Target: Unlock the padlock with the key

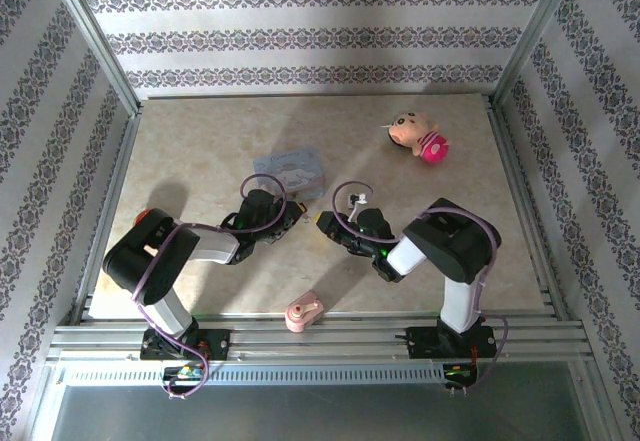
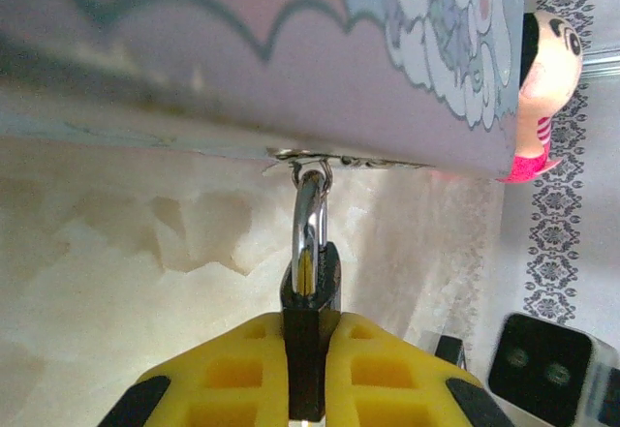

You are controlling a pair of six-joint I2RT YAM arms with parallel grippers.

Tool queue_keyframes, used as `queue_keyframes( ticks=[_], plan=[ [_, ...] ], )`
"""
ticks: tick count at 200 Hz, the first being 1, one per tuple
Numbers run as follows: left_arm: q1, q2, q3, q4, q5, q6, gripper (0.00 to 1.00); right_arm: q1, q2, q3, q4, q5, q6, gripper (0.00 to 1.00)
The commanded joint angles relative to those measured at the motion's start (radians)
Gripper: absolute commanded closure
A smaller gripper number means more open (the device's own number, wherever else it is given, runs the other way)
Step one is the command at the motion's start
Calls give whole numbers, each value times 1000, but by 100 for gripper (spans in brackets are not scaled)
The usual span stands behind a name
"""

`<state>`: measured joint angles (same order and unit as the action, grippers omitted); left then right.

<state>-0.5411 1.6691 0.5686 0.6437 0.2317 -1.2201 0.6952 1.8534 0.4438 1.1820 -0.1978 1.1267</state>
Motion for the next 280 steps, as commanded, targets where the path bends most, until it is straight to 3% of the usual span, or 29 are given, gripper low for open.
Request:
queue_keyframes(
  ticks=[1,31,53,111,214,280],
  plan=[
    [-2,-56,51,-93,24,45,90,25,-97,9,-207,74,-175,78],
    [-2,-81,95,-217,24,66,90,83,-224,111,-599,190,-375,78],
    [-2,-76,144,-327,46,85,91,111,-253,175,-743,243,-482,78],
    [-2,-63,201,-439,97,78,90,151,-220,263,-853,308,-659,77],
    [-2,-29,200,-398,157,19,90,210,-174,333,-936,397,-824,69],
    [-2,-26,201,-400,178,13,90,224,-128,386,-960,431,-892,69]
  ],
)
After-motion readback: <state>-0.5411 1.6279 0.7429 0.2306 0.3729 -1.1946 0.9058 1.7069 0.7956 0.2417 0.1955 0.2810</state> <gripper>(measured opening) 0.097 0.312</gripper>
